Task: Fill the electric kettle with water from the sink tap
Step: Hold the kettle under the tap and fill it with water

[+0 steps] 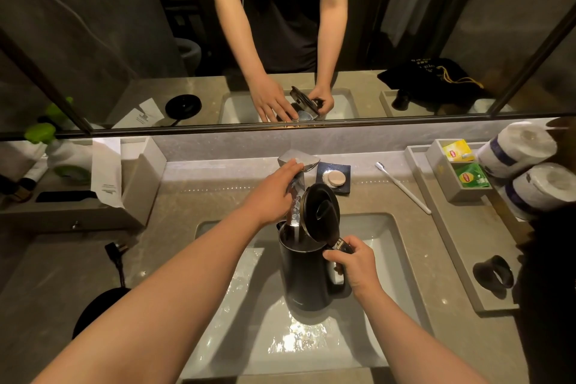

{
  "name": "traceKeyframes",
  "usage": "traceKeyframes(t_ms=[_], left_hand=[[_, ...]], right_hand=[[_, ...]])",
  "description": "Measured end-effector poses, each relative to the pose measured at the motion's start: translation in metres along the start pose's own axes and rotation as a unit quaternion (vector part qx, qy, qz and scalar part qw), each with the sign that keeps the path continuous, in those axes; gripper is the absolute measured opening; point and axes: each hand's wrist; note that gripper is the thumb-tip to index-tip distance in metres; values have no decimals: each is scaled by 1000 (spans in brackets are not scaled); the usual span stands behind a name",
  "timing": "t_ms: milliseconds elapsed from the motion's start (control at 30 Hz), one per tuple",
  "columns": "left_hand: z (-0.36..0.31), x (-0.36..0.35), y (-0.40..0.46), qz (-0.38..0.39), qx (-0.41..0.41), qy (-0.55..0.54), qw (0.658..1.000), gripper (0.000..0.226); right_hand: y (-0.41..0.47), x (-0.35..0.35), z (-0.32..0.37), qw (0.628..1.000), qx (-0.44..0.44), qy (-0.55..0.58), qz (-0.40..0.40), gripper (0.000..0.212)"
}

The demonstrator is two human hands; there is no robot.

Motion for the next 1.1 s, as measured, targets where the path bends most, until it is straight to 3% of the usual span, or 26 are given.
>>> traceKeyframes(t_ms=[333,667,1100], left_hand=[[-2,2,5,-18,-18,35,999,65],[-1,6,5,11,-36,82,996,69],[-2,2,5,12,-20,63,998,73]], right_hand=[[-1,0,3,1000,5,2,-8,28],[0,-2,1,1000,2,5,-11,26],[-2,-2,-6,1000,6,8,-12,27]])
Point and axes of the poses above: each hand's wrist, its own y-axis towards the middle knuckle, its own x-axis out of the back of the hand, z = x × y, and after that the axes turned 13 degrees about -z, right-handed
